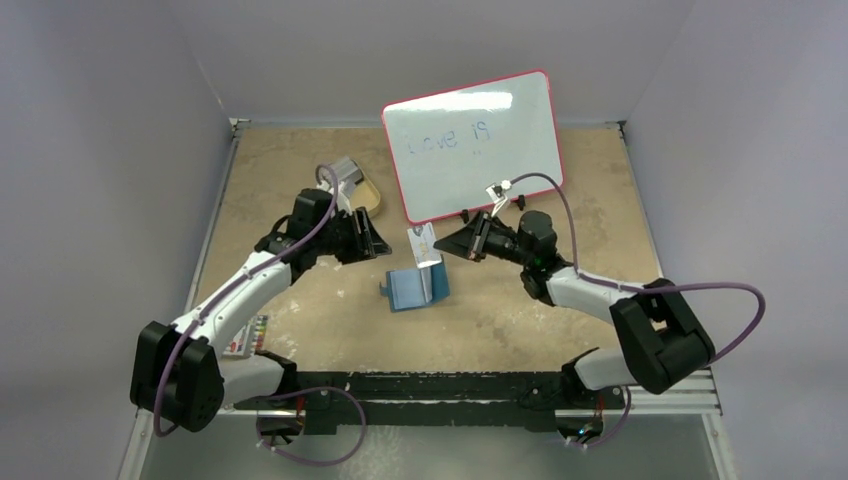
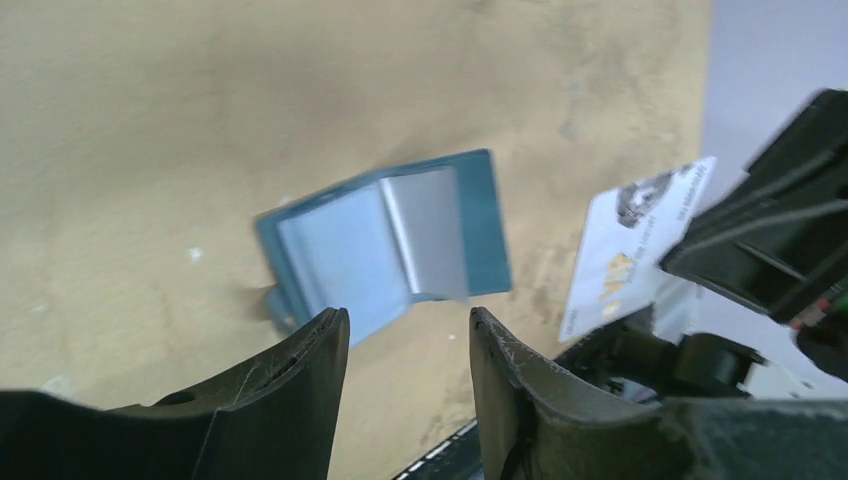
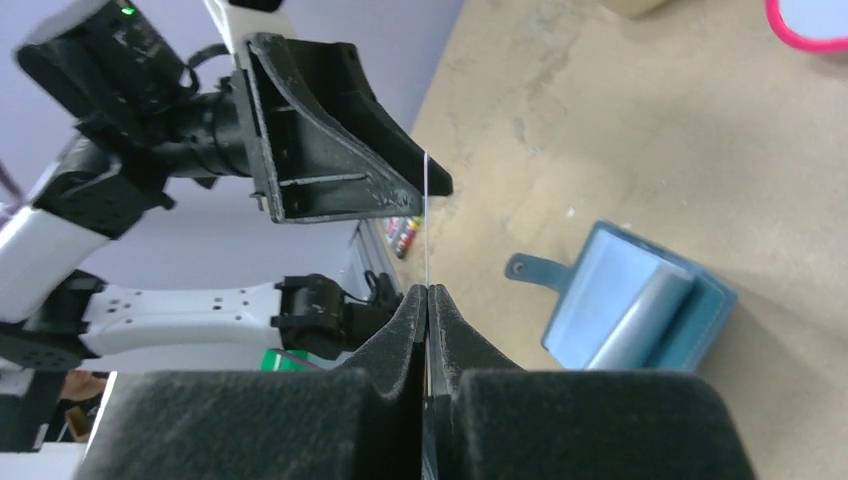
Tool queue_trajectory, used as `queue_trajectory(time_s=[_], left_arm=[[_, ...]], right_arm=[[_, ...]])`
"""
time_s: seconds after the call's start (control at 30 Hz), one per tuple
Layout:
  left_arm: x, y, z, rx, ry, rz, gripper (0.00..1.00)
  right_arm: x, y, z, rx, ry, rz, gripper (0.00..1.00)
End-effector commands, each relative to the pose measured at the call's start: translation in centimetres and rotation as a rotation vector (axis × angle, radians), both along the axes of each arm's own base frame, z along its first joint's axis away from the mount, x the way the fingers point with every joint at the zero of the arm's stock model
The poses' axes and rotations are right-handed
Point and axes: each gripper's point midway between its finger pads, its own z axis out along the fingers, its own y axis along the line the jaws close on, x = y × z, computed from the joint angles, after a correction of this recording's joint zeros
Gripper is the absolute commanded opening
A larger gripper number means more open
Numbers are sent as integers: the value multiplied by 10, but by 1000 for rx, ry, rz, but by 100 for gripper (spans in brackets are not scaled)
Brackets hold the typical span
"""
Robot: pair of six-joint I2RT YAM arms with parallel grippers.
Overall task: Put the credit cards into the card holder
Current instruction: Pick up the credit card from the storage box, then insert the credit card into the card holder.
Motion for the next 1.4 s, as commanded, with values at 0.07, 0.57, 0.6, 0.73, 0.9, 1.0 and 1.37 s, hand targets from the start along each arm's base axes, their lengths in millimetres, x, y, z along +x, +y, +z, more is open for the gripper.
queue_trajectory(time_s=[0.07,0.57,0.6,0.73,0.9,1.0,1.37], left_arm=[[-3,27,-41,155,34,82,51],[-12,18,-106,230,109,79,56],[-12,20,-110,243,117,84,53],[-14,25,-121,283,135,92,28],[-15,34,-126,328,137,116,0],[-16,43,-130,371,136,135,0],[-20,41,-135,361,145,138,0]], right_arm=[[-5,16,-27,-162,25,-66,0],[-5,9,-112,-410,180,-153,0],[-8,8,-116,-413,193,-146,0],[-10,6,-129,-425,212,-139,0],[-11,6,-137,-417,227,-128,0],[-9,0,-136,-410,226,-143,0],[-14,-1,-140,-370,235,-110,0]])
